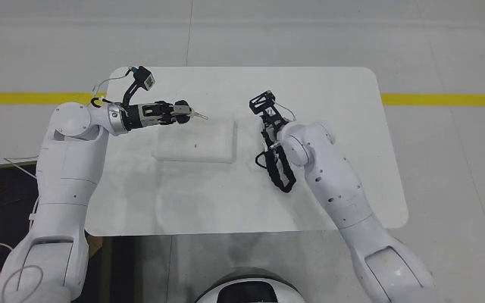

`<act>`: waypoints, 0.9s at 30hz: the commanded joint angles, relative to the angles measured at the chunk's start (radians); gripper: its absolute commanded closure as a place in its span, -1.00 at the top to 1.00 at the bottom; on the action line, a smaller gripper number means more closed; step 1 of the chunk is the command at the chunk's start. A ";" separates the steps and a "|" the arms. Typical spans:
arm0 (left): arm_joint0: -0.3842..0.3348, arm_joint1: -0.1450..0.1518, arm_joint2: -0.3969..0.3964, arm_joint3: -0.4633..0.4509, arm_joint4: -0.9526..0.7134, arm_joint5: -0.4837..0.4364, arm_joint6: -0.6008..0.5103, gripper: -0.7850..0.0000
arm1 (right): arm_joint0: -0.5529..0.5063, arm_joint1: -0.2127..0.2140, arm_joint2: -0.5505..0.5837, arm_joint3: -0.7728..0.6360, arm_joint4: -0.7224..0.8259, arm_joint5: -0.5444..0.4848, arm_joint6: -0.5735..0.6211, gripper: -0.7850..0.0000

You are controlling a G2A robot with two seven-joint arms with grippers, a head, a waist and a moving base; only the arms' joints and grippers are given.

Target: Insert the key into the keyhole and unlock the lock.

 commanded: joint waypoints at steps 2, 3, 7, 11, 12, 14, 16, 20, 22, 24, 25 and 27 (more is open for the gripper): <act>0.000 0.000 0.000 0.000 0.000 0.000 0.000 -1.00 | -0.038 0.012 0.077 -0.075 0.092 -0.075 0.074 -1.00; 0.000 0.000 0.000 0.000 0.000 0.000 0.000 -1.00 | -0.052 0.016 0.101 -0.099 0.116 -0.099 0.094 -1.00; 0.000 0.000 0.000 0.000 0.000 0.000 0.000 -1.00 | -0.136 0.032 0.200 -0.243 0.231 -0.152 0.240 -1.00; 0.000 0.000 0.000 0.000 0.000 0.000 0.000 -1.00 | -0.222 0.049 0.271 -0.379 0.244 -0.143 0.349 -1.00; 0.000 0.000 0.000 0.000 0.000 0.000 0.000 -1.00 | -0.224 0.051 0.276 -0.371 0.221 -0.136 0.347 -1.00; 0.000 0.000 0.000 0.000 0.000 0.000 0.000 -1.00 | -0.213 0.053 0.274 -0.335 0.187 -0.125 0.342 -1.00; 0.000 0.000 0.000 0.000 0.000 0.000 0.000 -1.00 | -0.197 0.053 0.265 -0.297 0.140 -0.101 0.306 -0.47; 0.000 0.000 0.000 0.000 0.000 0.000 0.000 -1.00 | -0.180 0.052 0.241 -0.264 0.065 -0.057 0.257 1.00; 0.000 0.000 0.000 0.000 0.000 0.000 0.000 -1.00 | -0.180 0.052 0.245 -0.272 0.052 -0.049 0.253 1.00; 0.000 0.000 0.000 0.000 0.000 0.000 0.000 -1.00 | -0.184 0.056 0.251 -0.291 -0.029 -0.018 0.213 1.00; 0.000 0.000 0.000 0.000 0.000 0.000 0.000 -1.00 | -0.190 0.057 0.249 -0.302 -0.071 -0.005 0.196 1.00; 0.000 0.000 0.000 0.000 0.000 0.000 0.000 -1.00 | -0.208 0.058 0.250 -0.332 -0.113 0.015 0.175 1.00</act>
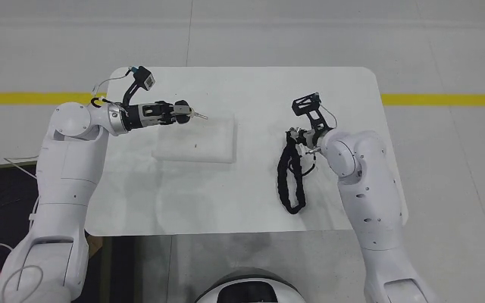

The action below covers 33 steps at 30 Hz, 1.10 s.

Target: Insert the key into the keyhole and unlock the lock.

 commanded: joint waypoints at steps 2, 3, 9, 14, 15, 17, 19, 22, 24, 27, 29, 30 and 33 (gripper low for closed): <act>0.000 0.000 0.000 0.000 0.000 0.000 0.000 -1.00 | -0.024 0.002 0.018 -0.090 -0.070 0.044 -0.066 1.00; 0.000 0.000 0.000 0.000 0.000 0.000 0.000 -1.00 | -0.024 0.002 0.018 -0.090 -0.070 0.044 -0.066 1.00; 0.000 0.000 0.000 0.000 0.000 0.000 0.000 -1.00 | -0.024 0.002 0.018 -0.090 -0.070 0.044 -0.066 1.00; 0.000 0.000 0.000 0.000 0.000 0.000 0.000 -1.00 | -0.143 0.011 0.062 -0.127 -0.081 0.038 -0.100 1.00; 0.000 0.000 0.000 0.000 0.000 0.000 0.000 -1.00 | -0.144 0.013 0.059 -0.123 -0.094 0.018 -0.098 1.00; 0.000 0.000 0.000 0.000 0.000 0.000 0.000 -1.00 | -0.141 0.010 0.060 -0.115 -0.006 -0.006 -0.060 1.00; 0.000 0.000 0.000 0.000 0.000 0.000 0.000 -1.00 | -0.119 0.007 0.074 -0.100 0.098 0.003 0.023 1.00; 0.000 0.000 0.000 0.000 0.000 0.000 0.000 -1.00 | -0.066 0.003 0.095 -0.050 0.258 0.043 0.135 1.00; 0.000 0.000 0.000 0.000 0.000 0.000 0.000 -1.00 | -0.039 0.003 0.102 -0.018 0.296 0.070 0.154 1.00; 0.000 0.000 0.000 0.000 0.000 0.000 0.000 -1.00 | -0.017 0.006 0.096 0.008 0.224 0.141 0.116 1.00; 0.000 0.000 0.000 0.000 0.000 0.000 0.000 -1.00 | -0.007 0.004 0.075 0.026 0.181 0.193 0.113 1.00; 0.000 0.000 0.000 0.000 0.000 0.000 0.000 -1.00 | -0.002 0.003 0.061 0.034 0.186 0.192 0.124 1.00; 0.000 0.000 0.000 0.000 0.000 0.000 0.000 -1.00 | 0.011 0.002 0.035 0.047 0.166 0.196 0.132 0.74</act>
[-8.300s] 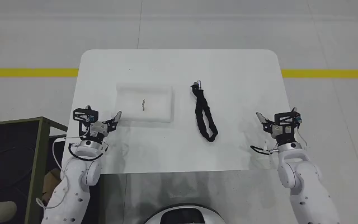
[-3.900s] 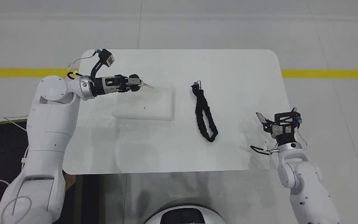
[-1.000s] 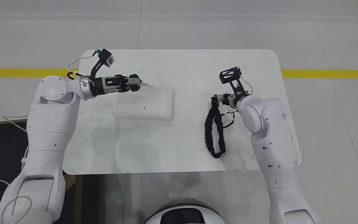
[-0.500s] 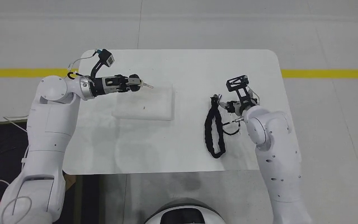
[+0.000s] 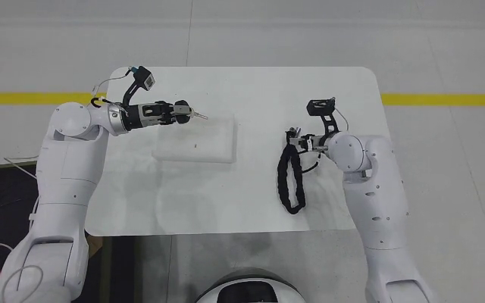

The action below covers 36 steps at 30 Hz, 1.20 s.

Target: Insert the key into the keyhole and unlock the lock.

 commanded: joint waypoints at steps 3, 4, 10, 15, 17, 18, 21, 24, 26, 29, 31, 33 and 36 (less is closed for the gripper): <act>0.000 0.000 0.000 0.000 0.000 0.000 0.000 -1.00 | 0.012 -0.002 -0.024 0.017 -0.010 -0.001 0.017 -0.07; 0.000 0.000 0.000 0.000 0.000 0.000 0.000 -1.00 | 0.016 -0.002 -0.023 0.023 -0.014 0.008 0.015 -0.08; 0.000 0.000 0.000 0.000 0.000 0.000 0.000 -1.00 | 0.027 -0.001 -0.007 0.041 -0.065 0.068 -0.043 -0.07; 0.000 0.000 0.000 0.000 0.000 0.000 0.000 -1.00 | 0.044 -0.009 -0.052 0.077 -0.054 0.046 -0.017 -0.14; 0.000 0.000 0.000 0.000 0.000 0.000 0.000 -1.00 | 0.046 -0.012 -0.073 0.082 -0.070 0.035 -0.018 -0.12; 0.000 0.000 0.000 0.000 0.000 0.000 0.000 -1.00 | 0.047 -0.014 -0.078 0.083 -0.057 0.034 -0.011 -0.12; 0.000 0.000 0.000 0.000 0.000 0.000 0.000 -1.00 | 0.053 -0.020 -0.091 0.083 -0.036 0.028 0.000 -0.09; 0.000 0.000 0.000 0.000 0.000 0.000 0.000 -1.00 | 0.062 -0.027 -0.110 0.090 -0.026 0.022 0.007 -0.06; 0.000 0.000 0.000 0.000 0.000 0.000 0.000 -1.00 | 0.067 -0.032 -0.121 0.096 -0.018 0.023 0.005 -0.06; 0.000 0.000 0.000 0.000 0.000 0.000 0.000 -1.00 | 0.073 -0.039 -0.133 0.103 -0.003 0.021 0.007 -0.05; 0.000 0.000 0.000 0.000 0.000 0.000 0.000 -1.00 | 0.077 -0.043 -0.143 0.111 -0.013 0.019 0.009 -0.06; 0.000 0.000 0.000 0.000 0.000 0.000 0.000 -1.00 | 0.081 -0.049 -0.151 0.124 -0.009 0.017 0.006 -0.06; 0.000 0.000 0.000 0.000 0.000 0.000 0.000 -1.00 | 0.089 -0.058 -0.171 0.149 -0.017 0.012 -0.007 -0.10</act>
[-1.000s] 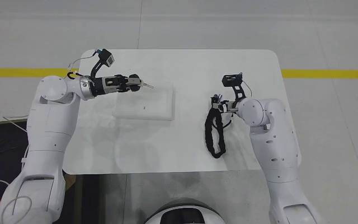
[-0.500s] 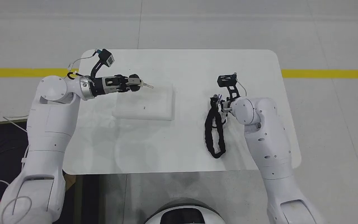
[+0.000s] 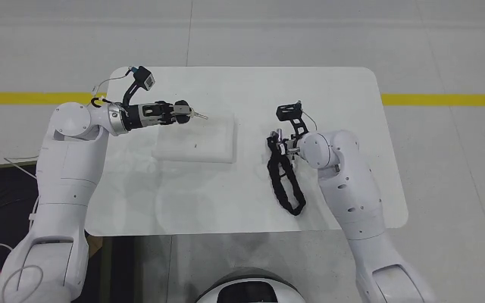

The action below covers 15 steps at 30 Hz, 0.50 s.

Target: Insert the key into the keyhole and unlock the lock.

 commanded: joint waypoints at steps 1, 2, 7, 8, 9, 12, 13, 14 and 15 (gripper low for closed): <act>0.000 0.000 0.000 0.000 0.000 0.000 0.000 -1.00 | 0.005 -0.006 -0.012 0.015 0.000 -0.004 -0.013 -0.10; 0.000 0.000 0.000 0.000 0.000 0.000 0.000 -1.00 | 0.007 -0.010 -0.017 0.020 0.006 -0.011 -0.020 -0.11; 0.000 0.000 0.000 0.000 0.000 0.000 0.000 -1.00 | 0.020 -0.026 -0.040 0.060 0.002 -0.024 -0.028 -0.15; 0.000 0.000 0.000 0.000 0.000 0.000 0.000 -1.00 | 0.024 -0.029 -0.044 0.068 -0.002 -0.024 -0.029 -0.20; 0.000 0.000 0.000 0.000 0.000 0.000 0.000 -1.00 | 0.027 -0.033 -0.047 0.076 -0.006 -0.022 -0.032 -0.22; 0.000 0.000 0.000 0.000 0.000 0.000 0.000 -1.00 | 0.034 -0.042 -0.051 0.094 -0.019 -0.021 -0.039 -1.00; 0.000 0.000 0.000 0.000 0.000 0.000 0.000 -1.00 | 0.035 -0.044 -0.049 0.098 -0.021 -0.023 -0.040 -1.00; 0.000 0.000 0.000 0.000 0.000 0.000 0.000 -1.00 | 0.035 -0.046 -0.047 0.103 -0.026 -0.025 -0.036 -1.00; 0.000 0.000 0.000 0.000 0.000 0.000 0.000 -1.00 | 0.037 -0.048 -0.042 0.104 -0.025 -0.028 -0.033 -1.00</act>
